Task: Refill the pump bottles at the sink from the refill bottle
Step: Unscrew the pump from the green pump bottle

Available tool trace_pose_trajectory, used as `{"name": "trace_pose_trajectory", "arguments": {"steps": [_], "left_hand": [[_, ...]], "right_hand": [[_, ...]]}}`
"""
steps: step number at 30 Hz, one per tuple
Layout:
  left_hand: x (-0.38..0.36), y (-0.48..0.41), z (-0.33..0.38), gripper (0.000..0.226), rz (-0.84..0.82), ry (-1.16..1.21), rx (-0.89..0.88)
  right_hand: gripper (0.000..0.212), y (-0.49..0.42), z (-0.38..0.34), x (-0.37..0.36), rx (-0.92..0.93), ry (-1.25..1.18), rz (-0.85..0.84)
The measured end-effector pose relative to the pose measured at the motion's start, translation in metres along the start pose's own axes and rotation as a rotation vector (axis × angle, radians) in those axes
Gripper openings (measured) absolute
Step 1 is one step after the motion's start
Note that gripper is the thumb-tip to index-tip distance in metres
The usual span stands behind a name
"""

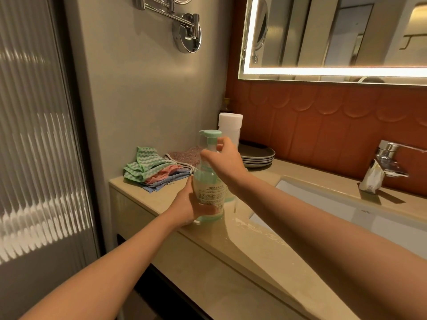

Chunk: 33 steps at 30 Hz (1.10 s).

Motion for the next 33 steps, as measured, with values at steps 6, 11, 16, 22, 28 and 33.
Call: {"name": "trace_pose_trajectory", "arguments": {"steps": [6, 11, 16, 22, 28, 33], "left_hand": [[0.001, -0.001, 0.001, 0.11, 0.009, -0.037, 0.004], [0.001, 0.001, 0.002, 0.1, -0.002, -0.047, -0.008], [0.002, 0.001, 0.0, 0.096, 0.009, -0.043, -0.002], [0.001, 0.0, -0.002, 0.092, 0.01, -0.084, 0.023], [0.0, 0.002, -0.002, 0.083, -0.009, -0.097, 0.011], [0.002, 0.003, -0.001, 0.096, 0.016, -0.063, 0.02]], "right_hand": [[0.058, 0.002, -0.01, 0.013, 0.094, 0.375, 0.15], [0.043, 0.002, -0.005, 0.003, 0.111, 0.201, 0.067], [0.047, 0.005, -0.007, 0.005, 0.096, 0.122, 0.046], [0.055, 0.004, -0.007, 0.019, 0.121, 0.184, 0.113], [0.043, 0.005, -0.01, 0.018, 0.129, 0.1, 0.047], [0.064, 0.005, -0.007, 0.011, 0.138, 0.178, 0.07]]}}
Point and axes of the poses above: each hand's wrist, its own y-axis away from the middle knuckle, its own x-axis out of the back of the hand, z = x × y, the point moved 8 cm from there along -y, towards the middle knuckle, and after that the axes turned 12 degrees about -y, right-handed, at the moved point
